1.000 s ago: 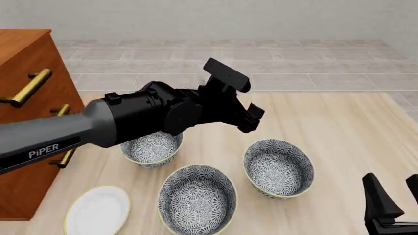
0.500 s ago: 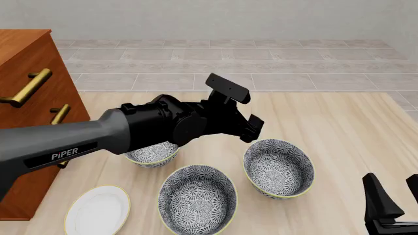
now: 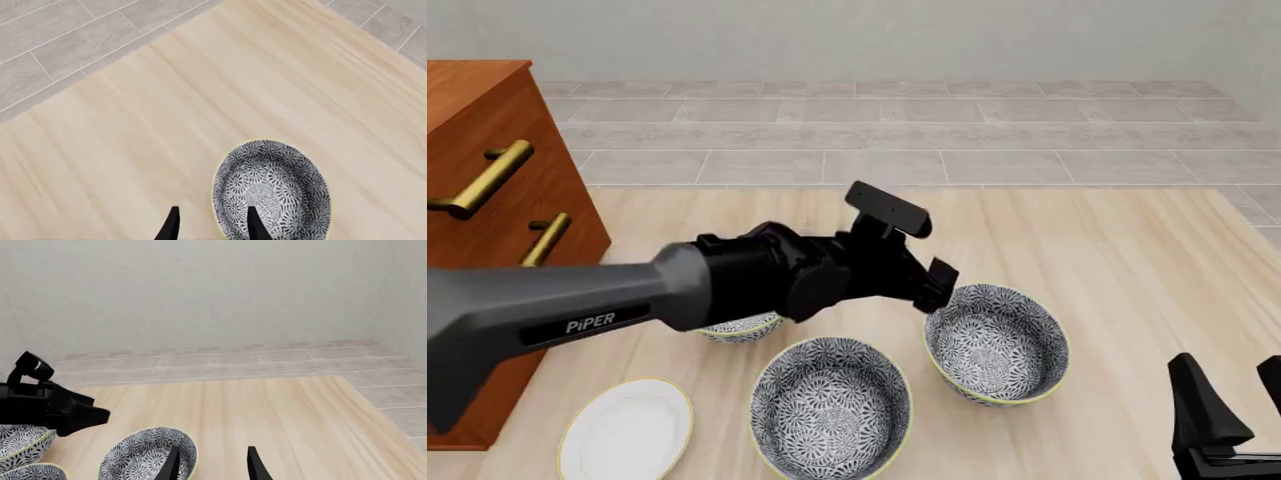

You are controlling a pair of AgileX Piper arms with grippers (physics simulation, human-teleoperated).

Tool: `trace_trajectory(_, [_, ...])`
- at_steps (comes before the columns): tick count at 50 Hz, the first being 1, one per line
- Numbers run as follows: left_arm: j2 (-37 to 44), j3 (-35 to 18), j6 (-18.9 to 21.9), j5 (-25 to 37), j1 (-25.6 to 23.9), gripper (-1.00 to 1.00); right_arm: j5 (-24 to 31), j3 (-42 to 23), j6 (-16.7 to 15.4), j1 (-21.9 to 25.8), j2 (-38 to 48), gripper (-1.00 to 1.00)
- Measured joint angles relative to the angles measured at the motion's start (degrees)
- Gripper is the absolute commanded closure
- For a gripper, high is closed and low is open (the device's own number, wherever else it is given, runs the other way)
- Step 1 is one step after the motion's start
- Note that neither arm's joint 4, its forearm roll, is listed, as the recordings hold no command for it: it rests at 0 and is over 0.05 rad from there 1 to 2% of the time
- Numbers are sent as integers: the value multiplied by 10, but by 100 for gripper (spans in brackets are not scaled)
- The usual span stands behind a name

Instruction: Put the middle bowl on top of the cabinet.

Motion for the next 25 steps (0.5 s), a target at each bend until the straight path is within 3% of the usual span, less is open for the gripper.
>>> trace_trajectory(25, [27,12,-25,-24,-7,-100,-1,0,2,-1,0,-100])
